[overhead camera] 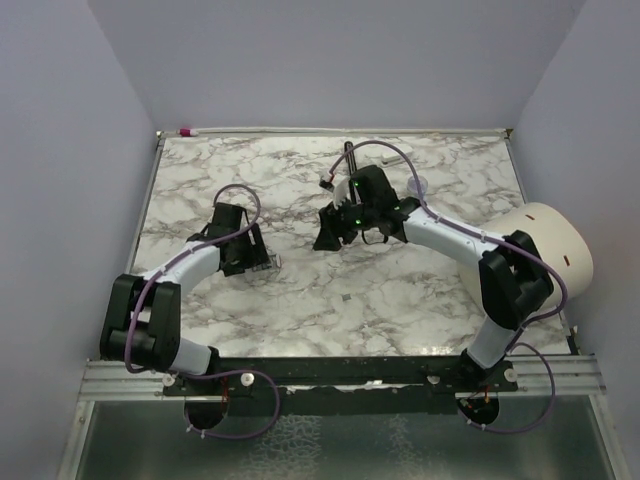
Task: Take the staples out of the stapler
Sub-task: Adjust the staple in the staple box.
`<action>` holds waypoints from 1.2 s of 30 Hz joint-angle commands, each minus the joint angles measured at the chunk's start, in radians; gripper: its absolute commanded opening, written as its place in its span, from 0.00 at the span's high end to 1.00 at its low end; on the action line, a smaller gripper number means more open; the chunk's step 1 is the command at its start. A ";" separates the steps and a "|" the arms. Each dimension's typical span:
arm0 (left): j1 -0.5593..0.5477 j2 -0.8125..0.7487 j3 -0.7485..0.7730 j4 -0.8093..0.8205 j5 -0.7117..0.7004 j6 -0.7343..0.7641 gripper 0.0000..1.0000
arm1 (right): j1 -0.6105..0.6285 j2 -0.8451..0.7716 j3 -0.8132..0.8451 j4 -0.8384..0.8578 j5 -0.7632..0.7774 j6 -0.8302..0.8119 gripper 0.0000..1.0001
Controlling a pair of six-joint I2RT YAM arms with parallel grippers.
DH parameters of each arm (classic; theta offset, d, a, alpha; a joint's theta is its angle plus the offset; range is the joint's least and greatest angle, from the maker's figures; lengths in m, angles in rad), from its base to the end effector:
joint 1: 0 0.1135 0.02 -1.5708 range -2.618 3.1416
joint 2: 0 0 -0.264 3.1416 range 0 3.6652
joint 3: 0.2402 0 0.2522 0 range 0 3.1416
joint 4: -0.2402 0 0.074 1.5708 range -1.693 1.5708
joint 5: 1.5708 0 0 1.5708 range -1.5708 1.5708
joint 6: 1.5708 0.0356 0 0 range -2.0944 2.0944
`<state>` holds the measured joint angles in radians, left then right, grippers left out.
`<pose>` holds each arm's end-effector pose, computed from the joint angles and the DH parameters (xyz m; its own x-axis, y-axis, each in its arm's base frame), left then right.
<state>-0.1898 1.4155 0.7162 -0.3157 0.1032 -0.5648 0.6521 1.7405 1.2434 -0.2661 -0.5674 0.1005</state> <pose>0.2576 -0.0532 0.1696 -0.8337 -0.3820 -0.3988 -0.2429 0.9022 -0.3563 0.2933 0.2480 0.2377 -0.6290 -0.3738 -0.6817 -0.7612 0.4745 0.4421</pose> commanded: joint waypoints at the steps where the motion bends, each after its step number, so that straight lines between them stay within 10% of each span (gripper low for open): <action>1: -0.023 0.025 0.034 -0.042 -0.104 0.029 0.28 | -0.005 -0.056 -0.015 0.042 0.030 -0.011 0.48; 36: -0.084 0.096 0.073 -0.089 -0.201 0.027 0.39 | -0.007 -0.060 -0.032 0.053 0.010 -0.019 0.47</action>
<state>-0.2707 1.5005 0.7956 -0.3847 -0.0696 -0.5362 0.6506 1.6928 1.2247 -0.2493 -0.5617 0.0990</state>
